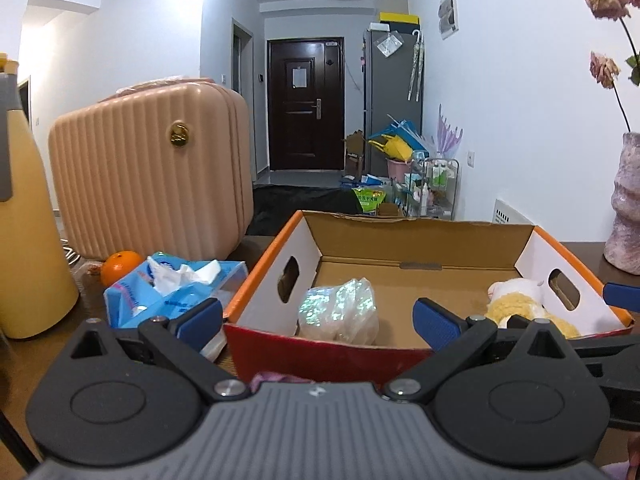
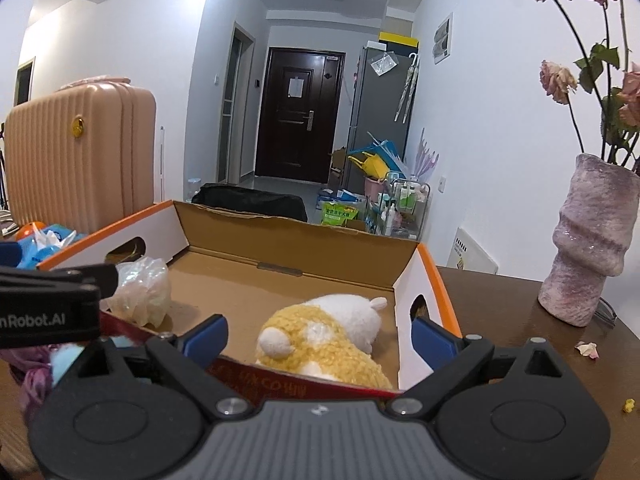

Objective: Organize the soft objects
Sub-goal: 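Withdraw both tools from the box back over the table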

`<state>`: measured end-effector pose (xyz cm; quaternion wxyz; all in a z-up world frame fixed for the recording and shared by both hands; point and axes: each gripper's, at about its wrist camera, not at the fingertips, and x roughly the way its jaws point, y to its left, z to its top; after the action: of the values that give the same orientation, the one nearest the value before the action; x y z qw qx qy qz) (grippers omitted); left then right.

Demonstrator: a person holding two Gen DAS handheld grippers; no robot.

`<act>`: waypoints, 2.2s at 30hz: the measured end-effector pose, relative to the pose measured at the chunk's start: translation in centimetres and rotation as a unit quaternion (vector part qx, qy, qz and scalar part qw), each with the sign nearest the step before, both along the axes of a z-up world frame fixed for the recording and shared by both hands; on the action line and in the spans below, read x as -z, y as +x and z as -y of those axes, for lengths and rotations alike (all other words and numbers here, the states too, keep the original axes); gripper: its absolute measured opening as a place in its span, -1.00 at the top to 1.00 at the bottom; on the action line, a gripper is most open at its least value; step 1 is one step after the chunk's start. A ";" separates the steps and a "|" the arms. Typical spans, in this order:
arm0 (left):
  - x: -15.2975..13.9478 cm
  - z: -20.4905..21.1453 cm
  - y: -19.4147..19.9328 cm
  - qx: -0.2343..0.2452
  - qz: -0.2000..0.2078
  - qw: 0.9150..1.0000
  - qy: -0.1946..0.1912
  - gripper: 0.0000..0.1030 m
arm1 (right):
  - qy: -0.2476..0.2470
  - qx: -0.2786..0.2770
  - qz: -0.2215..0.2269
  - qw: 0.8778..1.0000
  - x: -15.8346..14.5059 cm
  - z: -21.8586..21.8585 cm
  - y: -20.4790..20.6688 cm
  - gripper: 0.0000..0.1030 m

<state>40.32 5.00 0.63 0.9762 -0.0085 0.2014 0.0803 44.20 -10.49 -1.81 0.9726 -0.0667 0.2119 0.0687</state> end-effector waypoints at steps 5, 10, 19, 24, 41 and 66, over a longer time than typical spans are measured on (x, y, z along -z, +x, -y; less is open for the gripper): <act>-1.1 -0.8 -2.5 -0.007 0.024 1.000 -0.009 -1.00 | 0.007 -0.004 0.005 1.000 -0.9 0.5 -1.7 -0.94; -2.4 -1.7 -4.8 -0.010 0.042 0.999 -0.026 -1.00 | 0.014 -0.011 0.024 1.000 -2.3 0.6 -4.0 -1.00; -3.5 -2.6 -8.5 -0.015 0.061 0.998 -0.022 -1.00 | 0.022 -0.025 0.029 0.999 -3.7 0.8 -7.7 -1.00; -3.8 -2.6 -10.4 -0.011 0.065 0.998 -0.018 -1.00 | 0.026 -0.029 0.035 0.999 -4.0 1.4 -9.9 -1.00; -3.2 -3.1 -16.7 0.004 0.082 0.997 -0.008 -1.00 | 0.050 -0.023 0.041 0.998 -3.3 3.6 -16.2 -1.00; -3.2 -1.5 -23.0 0.025 0.061 0.998 -0.001 -1.00 | 0.064 -0.035 0.069 0.995 -6.5 4.3 -21.4 -1.00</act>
<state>17.29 6.54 3.83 0.9884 -0.0090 0.1413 0.0554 22.77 -14.74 4.67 0.9841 -0.0163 0.1367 0.1118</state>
